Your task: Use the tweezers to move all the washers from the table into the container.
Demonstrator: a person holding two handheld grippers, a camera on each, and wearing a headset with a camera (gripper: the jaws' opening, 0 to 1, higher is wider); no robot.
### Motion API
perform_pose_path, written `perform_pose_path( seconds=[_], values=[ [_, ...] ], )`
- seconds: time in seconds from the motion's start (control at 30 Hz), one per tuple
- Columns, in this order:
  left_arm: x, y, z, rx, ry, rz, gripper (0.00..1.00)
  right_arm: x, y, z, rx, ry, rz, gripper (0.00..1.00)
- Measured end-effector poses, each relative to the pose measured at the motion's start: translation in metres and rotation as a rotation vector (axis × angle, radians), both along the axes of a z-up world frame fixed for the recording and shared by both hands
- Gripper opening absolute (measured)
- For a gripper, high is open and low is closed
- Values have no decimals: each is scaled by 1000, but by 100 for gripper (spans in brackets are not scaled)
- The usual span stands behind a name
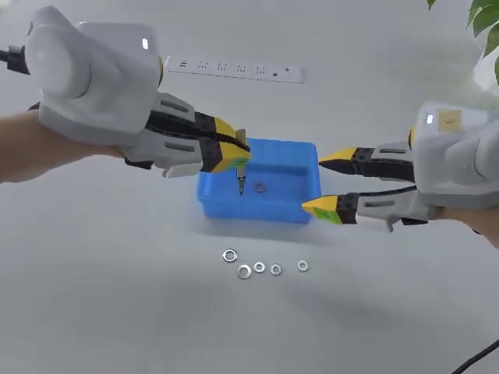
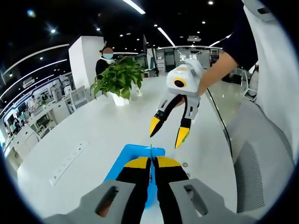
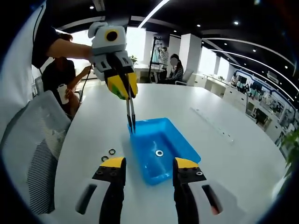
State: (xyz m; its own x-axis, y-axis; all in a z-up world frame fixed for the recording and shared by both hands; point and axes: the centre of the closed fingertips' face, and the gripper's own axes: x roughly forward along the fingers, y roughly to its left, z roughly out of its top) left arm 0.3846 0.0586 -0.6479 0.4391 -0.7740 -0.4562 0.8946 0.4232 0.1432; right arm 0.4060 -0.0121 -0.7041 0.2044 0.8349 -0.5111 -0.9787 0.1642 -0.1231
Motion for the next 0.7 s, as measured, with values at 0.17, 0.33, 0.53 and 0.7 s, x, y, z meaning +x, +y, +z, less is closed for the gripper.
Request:
perform_pose_path(
  seconds=[0.17,0.33,0.53,0.7],
  values=[
    [-13,4,3,2,-3,3,7,-11,-10,5,20,6,-22,40],
    [-26,5,1,1,4,6,7,-21,-20,-4,-2,8,-37,40],
    [-42,2,-7,-4,16,3,7,-26,-30,-16,-11,29,-51,42],
    [-54,0,-17,0,29,-6,7,-30,-39,-32,-19,55,-64,45]
  ],
)
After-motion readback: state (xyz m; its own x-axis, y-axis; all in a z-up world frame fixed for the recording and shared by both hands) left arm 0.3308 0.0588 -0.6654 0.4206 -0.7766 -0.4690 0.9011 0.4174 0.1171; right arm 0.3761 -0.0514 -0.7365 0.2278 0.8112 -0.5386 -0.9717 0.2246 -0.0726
